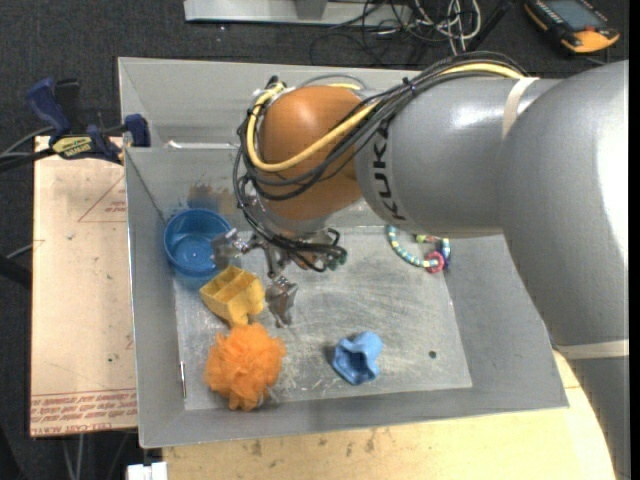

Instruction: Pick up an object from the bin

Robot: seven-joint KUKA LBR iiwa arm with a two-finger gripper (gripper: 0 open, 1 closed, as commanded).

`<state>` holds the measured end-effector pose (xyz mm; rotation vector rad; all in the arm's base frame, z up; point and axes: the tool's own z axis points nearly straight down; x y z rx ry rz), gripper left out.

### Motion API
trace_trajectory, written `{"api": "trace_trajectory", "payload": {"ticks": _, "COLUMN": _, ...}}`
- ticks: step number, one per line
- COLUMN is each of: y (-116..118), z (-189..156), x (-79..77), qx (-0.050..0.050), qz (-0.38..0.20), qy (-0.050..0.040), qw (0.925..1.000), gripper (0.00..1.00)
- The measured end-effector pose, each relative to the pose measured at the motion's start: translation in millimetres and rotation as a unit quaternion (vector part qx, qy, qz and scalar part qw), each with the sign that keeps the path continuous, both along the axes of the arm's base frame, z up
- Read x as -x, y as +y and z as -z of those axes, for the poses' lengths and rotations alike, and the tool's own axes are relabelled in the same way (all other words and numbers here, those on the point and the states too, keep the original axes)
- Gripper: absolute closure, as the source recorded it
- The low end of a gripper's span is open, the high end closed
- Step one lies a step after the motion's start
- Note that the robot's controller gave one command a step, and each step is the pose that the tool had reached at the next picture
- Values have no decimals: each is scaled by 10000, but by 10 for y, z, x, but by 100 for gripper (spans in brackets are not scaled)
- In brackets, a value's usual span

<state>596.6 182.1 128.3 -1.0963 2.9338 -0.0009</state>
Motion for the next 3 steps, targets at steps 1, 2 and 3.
{"api": "trace_trajectory", "payload": {"ticks": 1, "y": 189, "z": 491, "x": 109, "qx": 26, "qz": -1564, "qy": 2, "qw": 9877, "gripper": 100}}
{"api": "trace_trajectory", "payload": {"ticks": 2, "y": 189, "z": 491, "x": 108, "qx": 25, "qz": -1563, "qy": 2, "qw": 9877, "gripper": 100}}
{"api": "trace_trajectory", "payload": {"ticks": 3, "y": 100, "z": -1091, "x": -11, "qx": 6, "qz": -1453, "qy": -7, "qw": 9894, "gripper": 100}}
